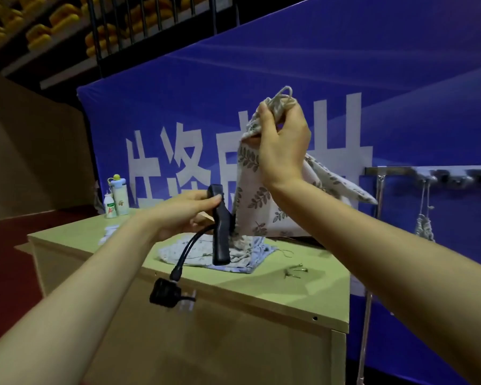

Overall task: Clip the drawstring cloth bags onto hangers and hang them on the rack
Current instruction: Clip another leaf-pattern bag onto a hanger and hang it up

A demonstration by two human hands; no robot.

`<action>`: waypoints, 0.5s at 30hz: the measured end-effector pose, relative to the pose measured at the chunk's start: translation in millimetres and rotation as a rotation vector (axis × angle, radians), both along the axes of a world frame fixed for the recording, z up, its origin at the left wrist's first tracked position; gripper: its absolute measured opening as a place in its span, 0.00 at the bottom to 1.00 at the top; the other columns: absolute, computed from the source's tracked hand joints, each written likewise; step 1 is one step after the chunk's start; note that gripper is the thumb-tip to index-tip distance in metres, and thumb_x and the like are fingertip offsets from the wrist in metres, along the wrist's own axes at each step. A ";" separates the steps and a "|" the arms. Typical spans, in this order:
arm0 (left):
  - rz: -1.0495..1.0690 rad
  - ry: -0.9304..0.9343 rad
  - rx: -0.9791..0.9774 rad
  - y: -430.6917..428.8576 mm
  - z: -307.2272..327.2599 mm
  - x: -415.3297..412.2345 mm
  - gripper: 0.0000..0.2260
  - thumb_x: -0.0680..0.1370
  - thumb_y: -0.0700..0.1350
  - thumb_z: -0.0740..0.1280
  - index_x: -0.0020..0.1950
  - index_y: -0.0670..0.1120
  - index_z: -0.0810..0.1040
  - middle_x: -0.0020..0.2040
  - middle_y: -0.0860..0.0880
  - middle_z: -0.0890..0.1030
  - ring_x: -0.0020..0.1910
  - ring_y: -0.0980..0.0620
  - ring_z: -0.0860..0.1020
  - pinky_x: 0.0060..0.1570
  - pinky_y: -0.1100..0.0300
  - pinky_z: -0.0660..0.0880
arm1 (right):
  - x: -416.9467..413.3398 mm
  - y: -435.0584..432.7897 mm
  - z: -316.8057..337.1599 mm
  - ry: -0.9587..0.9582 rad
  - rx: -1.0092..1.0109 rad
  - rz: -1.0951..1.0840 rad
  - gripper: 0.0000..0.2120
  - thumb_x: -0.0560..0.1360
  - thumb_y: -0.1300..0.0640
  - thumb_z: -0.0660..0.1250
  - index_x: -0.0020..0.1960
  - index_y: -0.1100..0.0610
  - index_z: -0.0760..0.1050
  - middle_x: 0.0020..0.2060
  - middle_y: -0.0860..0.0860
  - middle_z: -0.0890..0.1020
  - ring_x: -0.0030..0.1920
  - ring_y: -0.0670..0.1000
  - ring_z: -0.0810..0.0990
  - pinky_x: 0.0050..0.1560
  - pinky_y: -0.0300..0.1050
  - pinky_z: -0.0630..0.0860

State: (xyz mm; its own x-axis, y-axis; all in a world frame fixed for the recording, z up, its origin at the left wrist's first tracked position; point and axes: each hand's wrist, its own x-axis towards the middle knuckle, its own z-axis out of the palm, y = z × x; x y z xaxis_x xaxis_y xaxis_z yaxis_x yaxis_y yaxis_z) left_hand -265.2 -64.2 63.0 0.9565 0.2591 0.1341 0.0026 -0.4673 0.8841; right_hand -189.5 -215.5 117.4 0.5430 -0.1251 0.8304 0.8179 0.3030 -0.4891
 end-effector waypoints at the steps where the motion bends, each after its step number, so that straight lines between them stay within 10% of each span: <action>1: 0.030 -0.014 -0.010 -7.6 -2.3 13.1 0.15 0.80 0.51 0.59 0.61 0.43 0.74 0.53 0.43 0.80 0.47 0.48 0.79 0.53 0.56 0.76 | 5.5 -7.1 -0.1 -0.013 -0.010 -0.022 0.08 0.78 0.57 0.63 0.40 0.52 0.69 0.34 0.42 0.74 0.34 0.40 0.73 0.38 0.29 0.72; 8: 0.202 -0.093 0.426 -97.0 -28.8 108.6 0.16 0.83 0.52 0.51 0.38 0.45 0.63 0.40 0.44 0.70 0.40 0.45 0.70 0.39 0.54 0.62 | 86.9 -85.2 -19.6 0.119 -0.056 -0.296 0.07 0.80 0.54 0.59 0.46 0.56 0.67 0.35 0.44 0.74 0.36 0.43 0.74 0.36 0.32 0.70; 15: 0.118 -0.028 0.733 -175.8 -62.8 185.2 0.19 0.82 0.55 0.48 0.51 0.41 0.69 0.53 0.40 0.78 0.50 0.40 0.76 0.49 0.50 0.71 | 164.6 -171.9 -71.5 0.347 -0.233 -0.422 0.15 0.82 0.52 0.52 0.52 0.60 0.73 0.50 0.57 0.80 0.53 0.58 0.77 0.54 0.49 0.70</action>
